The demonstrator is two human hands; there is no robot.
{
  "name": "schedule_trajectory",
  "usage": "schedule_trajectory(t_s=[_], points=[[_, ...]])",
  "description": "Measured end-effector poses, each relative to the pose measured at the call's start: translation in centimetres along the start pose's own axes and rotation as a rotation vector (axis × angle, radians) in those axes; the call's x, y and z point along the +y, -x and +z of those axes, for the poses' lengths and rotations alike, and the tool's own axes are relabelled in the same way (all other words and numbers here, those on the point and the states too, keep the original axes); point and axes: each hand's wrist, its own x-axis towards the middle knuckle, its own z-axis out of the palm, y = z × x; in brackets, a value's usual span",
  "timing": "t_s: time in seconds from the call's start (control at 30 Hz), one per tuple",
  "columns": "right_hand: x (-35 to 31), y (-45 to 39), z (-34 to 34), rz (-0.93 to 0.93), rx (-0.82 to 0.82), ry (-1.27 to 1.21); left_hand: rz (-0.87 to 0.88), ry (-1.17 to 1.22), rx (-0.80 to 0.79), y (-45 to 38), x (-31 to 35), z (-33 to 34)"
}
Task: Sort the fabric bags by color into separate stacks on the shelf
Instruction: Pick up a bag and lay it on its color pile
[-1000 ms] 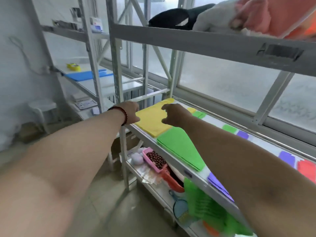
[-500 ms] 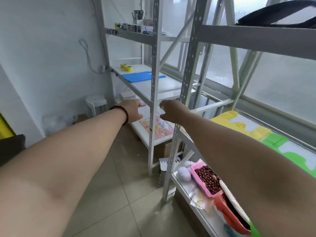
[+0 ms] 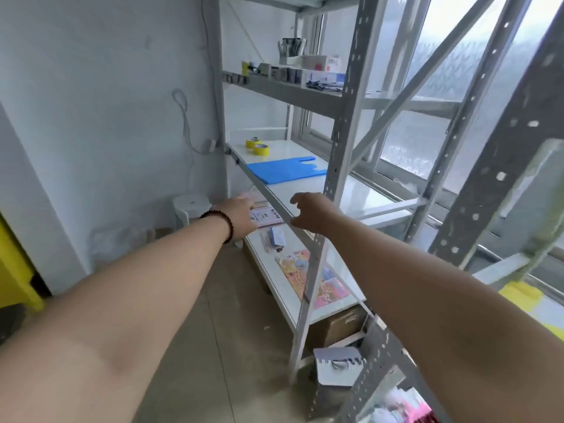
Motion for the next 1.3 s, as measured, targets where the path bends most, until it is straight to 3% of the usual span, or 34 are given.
schedule_trajectory(t_s=[0.3, 0.67, 1.13, 1.3], points=[[-1.6, -16.8, 3.7, 0.034, -0.05, -0.017, -0.006, -0.037, -0.072, -16.7, -8.9, 0.1], [-2.8, -37.5, 8.2, 0.209, -0.002, -0.065, 0.089, -0.042, -0.094, -38.1, -19.3, -0.7], [5.8, -55.5, 13.4, 0.379, -0.037, -0.071, 0.222, -0.056, -0.222, -60.7, -20.9, 5.6], [9.6, -60.5, 15.3, 0.524, -0.06, -0.122, 0.247, -0.031, -0.296, -67.5, -20.7, 8.6]])
